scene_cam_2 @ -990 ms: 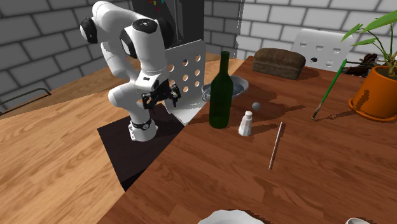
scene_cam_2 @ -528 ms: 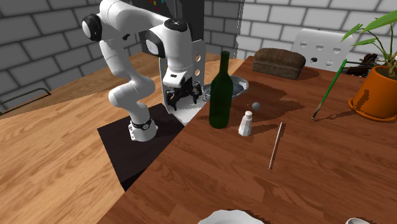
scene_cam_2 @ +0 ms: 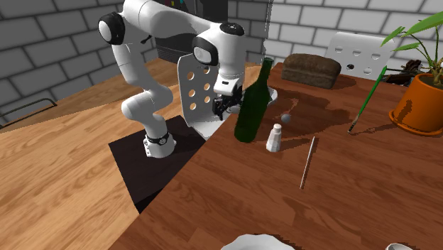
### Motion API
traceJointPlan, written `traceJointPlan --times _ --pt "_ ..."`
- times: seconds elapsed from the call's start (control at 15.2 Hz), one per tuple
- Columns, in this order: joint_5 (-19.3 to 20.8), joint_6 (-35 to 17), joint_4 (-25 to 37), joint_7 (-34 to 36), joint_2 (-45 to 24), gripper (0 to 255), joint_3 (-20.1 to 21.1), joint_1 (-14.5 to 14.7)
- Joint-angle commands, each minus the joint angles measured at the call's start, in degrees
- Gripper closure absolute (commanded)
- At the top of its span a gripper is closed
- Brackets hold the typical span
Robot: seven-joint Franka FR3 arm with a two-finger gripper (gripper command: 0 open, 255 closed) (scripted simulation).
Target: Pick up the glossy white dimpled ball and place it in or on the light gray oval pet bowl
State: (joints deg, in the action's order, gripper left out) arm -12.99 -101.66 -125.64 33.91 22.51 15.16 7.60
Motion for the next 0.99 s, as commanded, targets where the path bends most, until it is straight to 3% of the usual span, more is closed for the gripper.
traceJointPlan --times 0.0,0.46,0.92 --pt "0.0 -0.9 3.3 3.0 -3.6 0 1.9 0.3" --pt "3.0 -3.3 15.6 13.6 -17.0 0 7.8 2.0" --pt "10.0 -2.5 32.5 24.5 -32.9 0 11.3 6.1"
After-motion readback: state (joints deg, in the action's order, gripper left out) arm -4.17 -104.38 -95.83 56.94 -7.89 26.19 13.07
